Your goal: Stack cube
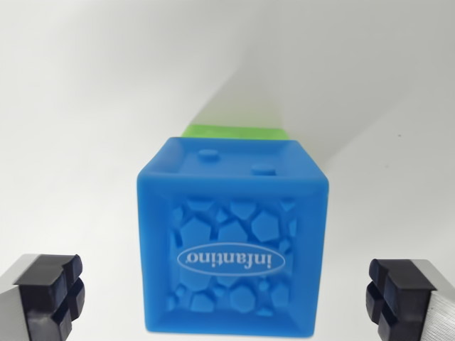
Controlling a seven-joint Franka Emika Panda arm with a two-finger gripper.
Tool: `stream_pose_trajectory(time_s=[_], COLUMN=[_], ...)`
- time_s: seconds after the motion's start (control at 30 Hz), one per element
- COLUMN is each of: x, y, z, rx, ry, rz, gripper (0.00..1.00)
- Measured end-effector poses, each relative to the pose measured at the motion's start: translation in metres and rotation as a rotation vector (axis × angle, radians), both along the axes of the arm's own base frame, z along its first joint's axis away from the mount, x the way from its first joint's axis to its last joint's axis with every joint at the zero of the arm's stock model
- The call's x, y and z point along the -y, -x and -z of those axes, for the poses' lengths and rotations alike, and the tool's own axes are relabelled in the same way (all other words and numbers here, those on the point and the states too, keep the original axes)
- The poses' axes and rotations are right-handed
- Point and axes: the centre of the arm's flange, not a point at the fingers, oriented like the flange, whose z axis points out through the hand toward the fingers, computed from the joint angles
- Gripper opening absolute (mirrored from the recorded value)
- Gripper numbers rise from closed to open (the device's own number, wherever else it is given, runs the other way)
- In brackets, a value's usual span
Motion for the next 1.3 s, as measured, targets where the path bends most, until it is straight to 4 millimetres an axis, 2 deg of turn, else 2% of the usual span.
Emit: stream_pose_trajectory(time_s=[0.53, 1.3], x=[0.000, 0.000], y=[0.001, 0.000], z=[-0.059, -0.155], rx=[0.001, 0.004], ry=[-0.002, -0.003], rz=[-0.001, -0.001], gripper=[1.00, 1.00])
